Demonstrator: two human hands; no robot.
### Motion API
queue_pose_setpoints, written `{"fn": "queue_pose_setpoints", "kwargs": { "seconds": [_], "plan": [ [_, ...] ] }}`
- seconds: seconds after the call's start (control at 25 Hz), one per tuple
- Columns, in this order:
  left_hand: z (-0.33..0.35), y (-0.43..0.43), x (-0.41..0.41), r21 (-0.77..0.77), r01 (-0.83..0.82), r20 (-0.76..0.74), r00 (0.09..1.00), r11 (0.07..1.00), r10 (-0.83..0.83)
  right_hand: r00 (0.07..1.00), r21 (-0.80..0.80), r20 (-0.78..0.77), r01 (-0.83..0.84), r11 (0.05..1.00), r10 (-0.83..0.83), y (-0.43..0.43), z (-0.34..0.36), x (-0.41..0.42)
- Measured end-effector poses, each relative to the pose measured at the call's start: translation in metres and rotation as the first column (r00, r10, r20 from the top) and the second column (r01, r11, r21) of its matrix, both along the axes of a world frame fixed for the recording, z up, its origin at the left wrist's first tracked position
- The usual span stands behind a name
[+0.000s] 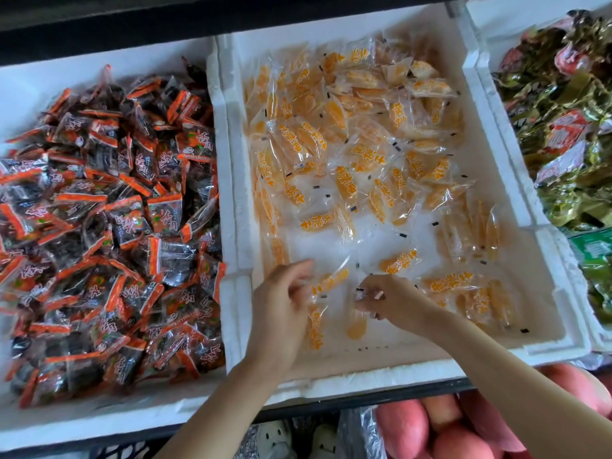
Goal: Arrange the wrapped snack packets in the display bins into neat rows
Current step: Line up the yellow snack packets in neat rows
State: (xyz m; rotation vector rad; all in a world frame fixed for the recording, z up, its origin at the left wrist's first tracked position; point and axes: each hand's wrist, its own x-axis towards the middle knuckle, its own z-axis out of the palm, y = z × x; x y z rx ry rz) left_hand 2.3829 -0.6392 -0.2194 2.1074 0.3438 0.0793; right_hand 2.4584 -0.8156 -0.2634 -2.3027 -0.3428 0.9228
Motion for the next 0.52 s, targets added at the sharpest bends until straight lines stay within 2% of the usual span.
{"fn": "queue_pose_setpoints", "kwargs": {
  "seconds": [0.08,0.24,0.28,0.4,0.52],
  "plan": [
    [0.009,0.013,0.002,0.027,-0.054,0.082,0.995,0.998,0.052,0.999,0.006,-0.022,-0.046,0.999,0.046,0.01,-0.002,-0.001],
    [0.018,0.027,0.0,0.063,-0.1,0.144,0.985,0.993,0.09,0.996,0.067,-0.072,0.054,0.996,-0.05,0.02,-0.002,0.0],
    [0.019,0.028,-0.001,0.063,-0.105,0.158,0.983,0.992,0.094,0.999,0.04,-0.034,0.031,0.999,-0.03,0.021,-0.001,-0.001],
    [0.02,0.03,-0.005,0.037,-0.115,0.162,0.981,0.993,0.108,0.94,-0.224,0.233,-0.197,0.955,0.248,0.025,0.005,-0.004],
    [0.019,0.028,-0.011,-0.013,-0.12,0.136,0.983,0.993,0.121,0.92,-0.243,0.215,-0.275,0.93,0.328,0.026,0.01,-0.005]
  ]
}}
